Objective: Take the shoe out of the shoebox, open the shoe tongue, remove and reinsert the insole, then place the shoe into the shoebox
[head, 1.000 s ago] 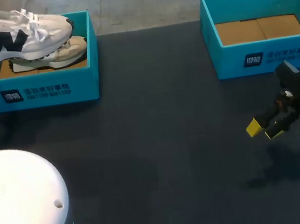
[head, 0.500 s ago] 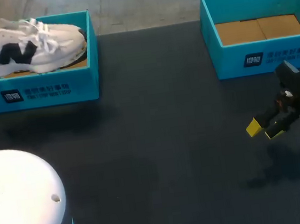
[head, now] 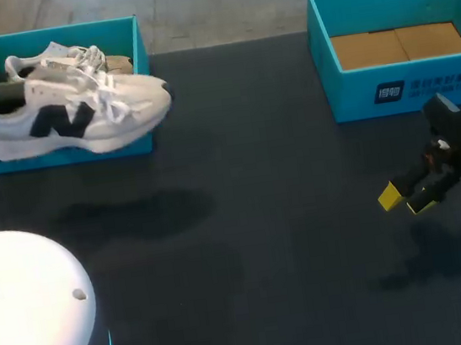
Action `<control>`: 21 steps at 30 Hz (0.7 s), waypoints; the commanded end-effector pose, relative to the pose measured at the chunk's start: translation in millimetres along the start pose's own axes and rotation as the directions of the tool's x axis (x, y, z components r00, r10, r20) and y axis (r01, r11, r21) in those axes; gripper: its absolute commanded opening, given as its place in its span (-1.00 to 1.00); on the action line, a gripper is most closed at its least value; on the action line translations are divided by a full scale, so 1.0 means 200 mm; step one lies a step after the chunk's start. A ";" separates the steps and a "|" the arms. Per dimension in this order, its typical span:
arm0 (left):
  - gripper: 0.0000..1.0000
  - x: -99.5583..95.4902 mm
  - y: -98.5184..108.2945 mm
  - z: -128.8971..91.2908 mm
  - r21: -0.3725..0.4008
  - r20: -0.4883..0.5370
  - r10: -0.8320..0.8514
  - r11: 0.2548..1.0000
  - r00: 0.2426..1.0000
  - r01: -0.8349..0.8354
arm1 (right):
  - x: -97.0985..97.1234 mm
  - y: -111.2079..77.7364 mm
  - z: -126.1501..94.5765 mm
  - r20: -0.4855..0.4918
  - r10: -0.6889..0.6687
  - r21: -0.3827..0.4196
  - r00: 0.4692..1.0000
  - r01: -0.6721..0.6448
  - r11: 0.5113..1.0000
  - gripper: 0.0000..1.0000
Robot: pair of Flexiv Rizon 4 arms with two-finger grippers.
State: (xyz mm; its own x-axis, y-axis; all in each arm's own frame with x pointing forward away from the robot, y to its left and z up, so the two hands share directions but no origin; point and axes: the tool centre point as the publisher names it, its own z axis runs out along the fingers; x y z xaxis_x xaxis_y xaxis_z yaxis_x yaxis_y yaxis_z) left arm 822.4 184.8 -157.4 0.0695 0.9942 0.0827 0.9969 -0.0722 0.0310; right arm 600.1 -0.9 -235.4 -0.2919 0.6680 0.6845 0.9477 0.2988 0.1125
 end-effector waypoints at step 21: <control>-1.00 -0.44 -0.26 0.26 0.000 -0.031 0.009 1.000 0.999 -0.009 | 0.00 0.00 0.00 0.002 0.001 0.000 1.000 -0.001 1.000 1.00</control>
State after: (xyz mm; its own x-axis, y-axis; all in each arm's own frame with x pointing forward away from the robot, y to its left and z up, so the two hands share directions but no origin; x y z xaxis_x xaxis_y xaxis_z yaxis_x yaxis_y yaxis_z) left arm 762.8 114.0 -209.6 0.0755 0.9919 0.1026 0.9961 -0.0797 0.0371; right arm 600.1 -0.9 -235.4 -0.2919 0.6680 0.6845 0.9477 0.2988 0.1125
